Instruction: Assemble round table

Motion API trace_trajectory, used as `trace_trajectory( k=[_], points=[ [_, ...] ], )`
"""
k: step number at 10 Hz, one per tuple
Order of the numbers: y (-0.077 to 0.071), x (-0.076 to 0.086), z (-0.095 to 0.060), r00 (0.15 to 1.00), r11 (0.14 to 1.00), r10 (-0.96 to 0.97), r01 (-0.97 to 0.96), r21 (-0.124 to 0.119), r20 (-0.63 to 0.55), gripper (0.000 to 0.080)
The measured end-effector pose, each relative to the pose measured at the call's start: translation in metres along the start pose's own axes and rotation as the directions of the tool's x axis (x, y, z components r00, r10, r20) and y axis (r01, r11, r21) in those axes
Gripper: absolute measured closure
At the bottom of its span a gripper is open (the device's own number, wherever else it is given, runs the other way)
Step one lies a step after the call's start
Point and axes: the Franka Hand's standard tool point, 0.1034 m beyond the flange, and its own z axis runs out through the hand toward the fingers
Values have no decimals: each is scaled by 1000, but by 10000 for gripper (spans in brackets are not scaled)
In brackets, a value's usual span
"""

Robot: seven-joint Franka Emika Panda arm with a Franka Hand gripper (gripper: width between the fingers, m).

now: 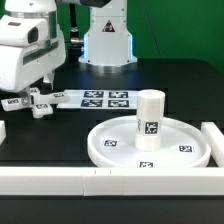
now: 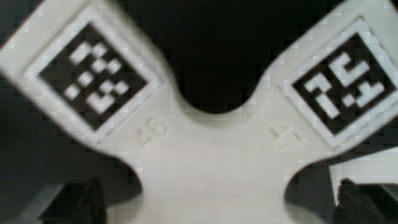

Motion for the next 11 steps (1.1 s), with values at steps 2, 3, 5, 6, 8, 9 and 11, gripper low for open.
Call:
trace_trajectory(
  k=[2, 3, 5, 6, 8, 9, 11],
  points=[
    [2, 1, 2, 1000, 1000, 0, 0, 1, 1, 150],
    [3, 1, 2, 1000, 1000, 0, 0, 0, 1, 150],
    [3, 1, 3, 1000, 1000, 0, 0, 2, 1, 150],
    [3, 1, 3, 1000, 1000, 0, 0, 3, 1, 273],
    [3, 0, 3, 1000, 1000, 1, -1, 3, 2, 360],
    [3, 0, 3, 1000, 1000, 1, -1, 3, 2, 360],
    [3, 0, 3, 1000, 1000, 1, -1, 3, 2, 360]
  ],
)
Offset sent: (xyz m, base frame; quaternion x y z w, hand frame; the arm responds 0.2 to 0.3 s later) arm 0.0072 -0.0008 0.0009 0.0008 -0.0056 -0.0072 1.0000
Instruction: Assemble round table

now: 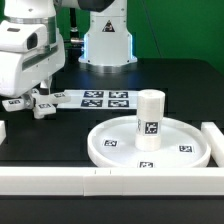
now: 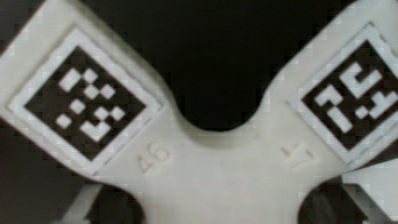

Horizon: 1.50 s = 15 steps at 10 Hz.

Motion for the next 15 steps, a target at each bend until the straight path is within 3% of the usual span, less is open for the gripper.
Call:
trace_trajectory(
  k=[3, 6, 8, 10, 12, 13, 14, 15],
  points=[
    [0, 2, -1, 1000, 1000, 19, -19, 1, -1, 360],
    [2, 53, -35, 983, 983, 183, -183, 7, -9, 360],
    [12, 95, -60, 961, 961, 275, -276, -23, -27, 359],
    [10, 90, -55, 967, 967, 253, -254, -18, -22, 359],
    [10, 98, -58, 959, 959, 281, -282, -22, -25, 359],
    [10, 122, -70, 956, 955, 292, -293, -38, -36, 359],
    [11, 145, -83, 952, 952, 305, -305, -16, -28, 359],
    [21, 167, -97, 940, 941, 339, -339, -19, -29, 359]
  ],
)
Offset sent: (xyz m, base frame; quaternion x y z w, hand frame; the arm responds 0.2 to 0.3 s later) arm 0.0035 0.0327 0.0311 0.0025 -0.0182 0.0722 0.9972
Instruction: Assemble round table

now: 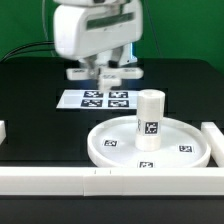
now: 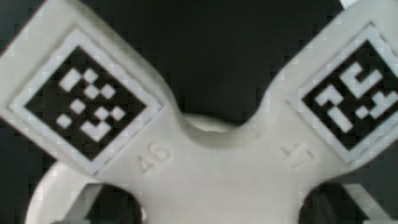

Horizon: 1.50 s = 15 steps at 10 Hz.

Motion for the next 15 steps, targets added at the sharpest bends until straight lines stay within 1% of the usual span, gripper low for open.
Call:
trace_trajectory(
  k=[1, 2, 3, 4, 5, 6, 7, 8, 9, 12, 15],
  points=[
    [1, 15, -8, 1000, 1000, 7, -7, -15, -2, 358],
    [0, 11, -4, 1000, 1000, -6, 6, -11, -1, 358],
    [0, 10, -3, 1000, 1000, -4, 4, -10, 0, 358],
    [-1, 12, -4, 1000, 1000, -3, 3, -11, -1, 358],
    [-2, 20, -7, 1000, 1000, -9, 9, -5, 4, 358],
    [4, 36, -17, 1000, 1000, -25, 25, 1, 8, 358],
    [12, 56, -24, 999, 999, -35, 35, -6, 1, 358],
    [15, 67, -27, 999, 999, -39, 38, -13, -6, 358],
    [14, 62, -24, 999, 999, -33, 33, -8, -3, 358],
    [15, 63, -22, 999, 999, -43, 43, -8, 0, 358],
    [20, 81, -20, 998, 997, -70, 69, -13, -6, 358]
  ],
)
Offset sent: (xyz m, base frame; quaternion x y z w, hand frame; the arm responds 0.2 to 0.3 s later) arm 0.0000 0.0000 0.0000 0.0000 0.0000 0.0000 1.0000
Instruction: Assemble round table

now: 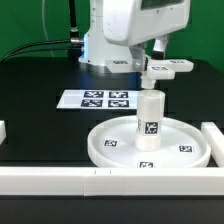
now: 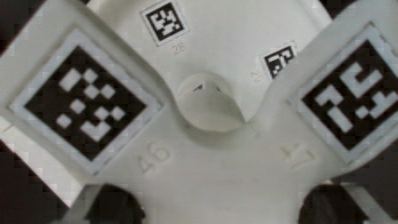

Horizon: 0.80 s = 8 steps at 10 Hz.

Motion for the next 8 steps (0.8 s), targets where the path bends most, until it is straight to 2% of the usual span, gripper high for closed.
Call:
trace_trajectory(
  k=[8],
  points=[
    [-2, -6, 20, 1000, 1000, 5, -6, 24, 19, 358]
  ],
)
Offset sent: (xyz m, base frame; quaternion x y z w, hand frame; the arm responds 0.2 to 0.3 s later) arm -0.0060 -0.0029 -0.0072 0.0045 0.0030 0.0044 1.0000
